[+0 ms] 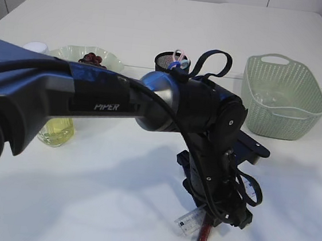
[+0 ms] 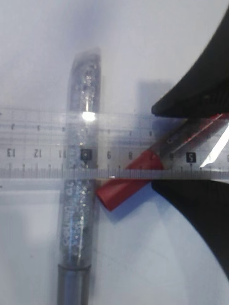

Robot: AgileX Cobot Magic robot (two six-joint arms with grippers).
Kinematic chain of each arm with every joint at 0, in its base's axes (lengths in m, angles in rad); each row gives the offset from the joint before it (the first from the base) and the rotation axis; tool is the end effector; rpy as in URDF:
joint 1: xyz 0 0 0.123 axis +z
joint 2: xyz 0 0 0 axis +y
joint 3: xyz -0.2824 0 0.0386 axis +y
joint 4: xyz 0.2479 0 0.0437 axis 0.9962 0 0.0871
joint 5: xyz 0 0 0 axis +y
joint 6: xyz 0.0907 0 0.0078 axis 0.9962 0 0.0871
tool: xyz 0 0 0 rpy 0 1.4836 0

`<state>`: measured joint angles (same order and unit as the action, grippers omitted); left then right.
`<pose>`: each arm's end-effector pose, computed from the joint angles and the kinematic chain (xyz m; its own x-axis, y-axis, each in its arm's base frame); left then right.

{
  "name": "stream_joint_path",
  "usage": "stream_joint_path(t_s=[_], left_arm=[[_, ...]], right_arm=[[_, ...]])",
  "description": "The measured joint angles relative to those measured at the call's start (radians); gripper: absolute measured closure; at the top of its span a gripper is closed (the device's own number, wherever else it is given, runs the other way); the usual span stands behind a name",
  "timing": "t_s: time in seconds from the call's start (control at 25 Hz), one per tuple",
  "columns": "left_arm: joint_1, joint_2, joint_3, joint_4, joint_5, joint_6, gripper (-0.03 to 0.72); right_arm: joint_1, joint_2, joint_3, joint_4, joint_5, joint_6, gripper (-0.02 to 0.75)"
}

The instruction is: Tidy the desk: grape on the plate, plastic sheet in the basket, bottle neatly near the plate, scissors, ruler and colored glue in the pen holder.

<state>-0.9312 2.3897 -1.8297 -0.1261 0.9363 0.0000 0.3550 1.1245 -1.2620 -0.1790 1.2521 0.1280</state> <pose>0.2795 -0.3912 0.1037 -0.6476 0.7457 -0.1568 0.7618 0.6381 -0.1120 0.1921 0.0548 0.3950 -0.8167 -0.2278 -0.5301 -0.2022 0.9735 -0.1068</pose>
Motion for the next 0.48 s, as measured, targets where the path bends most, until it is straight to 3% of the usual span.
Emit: stream_joint_path(t_s=[0.48], left_arm=[[0.000, -0.002, 0.000, 0.021, 0.037, 0.000, 0.403]], right_arm=[[0.000, 0.000, 0.000, -0.001, 0.002, -0.002, 0.268]])
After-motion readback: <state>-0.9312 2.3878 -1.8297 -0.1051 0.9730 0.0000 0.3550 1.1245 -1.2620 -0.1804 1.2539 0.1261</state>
